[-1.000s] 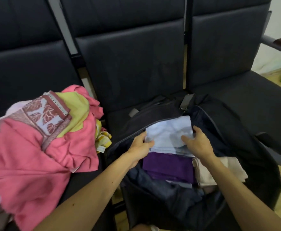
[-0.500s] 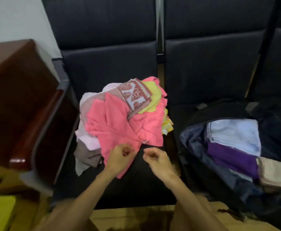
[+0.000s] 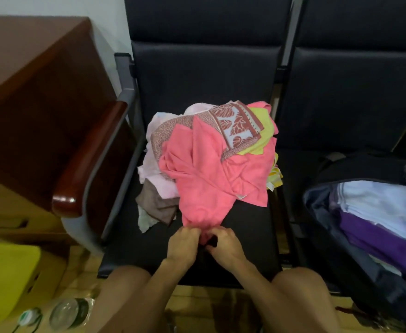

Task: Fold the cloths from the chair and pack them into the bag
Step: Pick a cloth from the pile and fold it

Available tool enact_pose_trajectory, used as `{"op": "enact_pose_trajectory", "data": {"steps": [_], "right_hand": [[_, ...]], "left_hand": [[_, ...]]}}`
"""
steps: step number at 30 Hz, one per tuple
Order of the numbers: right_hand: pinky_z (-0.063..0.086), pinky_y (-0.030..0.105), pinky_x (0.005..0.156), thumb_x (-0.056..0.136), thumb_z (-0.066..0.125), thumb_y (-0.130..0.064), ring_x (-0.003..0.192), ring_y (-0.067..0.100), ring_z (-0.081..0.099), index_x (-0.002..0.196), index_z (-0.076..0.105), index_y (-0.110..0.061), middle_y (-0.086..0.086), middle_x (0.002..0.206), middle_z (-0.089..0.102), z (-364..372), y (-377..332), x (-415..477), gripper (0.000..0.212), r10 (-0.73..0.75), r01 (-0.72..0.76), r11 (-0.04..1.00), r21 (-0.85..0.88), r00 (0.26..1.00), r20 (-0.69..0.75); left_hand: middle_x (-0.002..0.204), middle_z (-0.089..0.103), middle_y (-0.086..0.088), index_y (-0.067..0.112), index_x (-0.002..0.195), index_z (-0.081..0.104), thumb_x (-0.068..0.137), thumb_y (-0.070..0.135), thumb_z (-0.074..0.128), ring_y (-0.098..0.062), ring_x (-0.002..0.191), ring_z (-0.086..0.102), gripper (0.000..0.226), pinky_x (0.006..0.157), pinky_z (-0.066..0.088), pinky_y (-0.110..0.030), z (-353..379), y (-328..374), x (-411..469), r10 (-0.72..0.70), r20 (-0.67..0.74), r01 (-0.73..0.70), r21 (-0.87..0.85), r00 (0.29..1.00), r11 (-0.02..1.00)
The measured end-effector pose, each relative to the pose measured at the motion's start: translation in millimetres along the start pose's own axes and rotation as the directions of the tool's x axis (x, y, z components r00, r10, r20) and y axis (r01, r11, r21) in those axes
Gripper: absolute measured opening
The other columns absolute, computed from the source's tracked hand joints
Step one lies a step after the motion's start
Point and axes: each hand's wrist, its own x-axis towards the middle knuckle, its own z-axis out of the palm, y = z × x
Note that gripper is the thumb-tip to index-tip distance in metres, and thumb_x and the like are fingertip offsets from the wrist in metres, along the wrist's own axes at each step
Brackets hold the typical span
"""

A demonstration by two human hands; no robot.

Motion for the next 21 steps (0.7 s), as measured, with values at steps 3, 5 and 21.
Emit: {"op": "enact_pose_trajectory", "data": {"steps": [3,5,21], "right_hand": [[0.050,0.037,0.089,0.075,0.077,-0.024,0.104,0.020,0.058,0.099,0.068,-0.022,-0.004,0.113,0.063,4.5,2.6,-1.1,0.026,-0.011,0.012,0.999,-0.051,1.000,0.005],[0.051,0.037,0.087,0.075,0.078,-0.029,0.102,0.019,0.057,0.098,0.067,-0.020,-0.004,0.111,0.060,1.3,2.7,-5.8,0.027,-0.001,0.001,1.000,-0.030,1.000,-0.006],[0.055,0.031,0.084,0.079,0.079,-0.030,0.095,0.004,0.064,0.108,0.056,-0.030,-0.013,0.104,0.066,-119.1,-64.4,-94.1,0.037,-0.014,0.186,0.901,0.393,0.916,-0.401]], "left_hand": [[0.121,0.063,-0.001,0.022,0.113,0.068,0.098,0.028,0.049,-0.022,0.112,0.056,0.024,0.086,0.046,-0.036,-0.9,7.1,-4.6,0.045,-0.008,-0.045,-0.103,0.999,0.994],[0.119,0.062,-0.001,0.021,0.109,0.069,0.098,0.026,0.052,-0.021,0.108,0.051,0.021,0.087,0.046,-0.035,-2.7,10.2,-9.9,0.113,-0.006,-0.112,-0.196,0.994,0.974],[0.078,0.055,0.005,0.020,0.089,0.052,0.103,0.015,0.047,-0.001,0.065,0.050,0.015,0.062,0.047,-0.020,-201.2,76.8,-60.4,0.154,-0.457,-0.439,-0.623,0.876,0.647]]}}
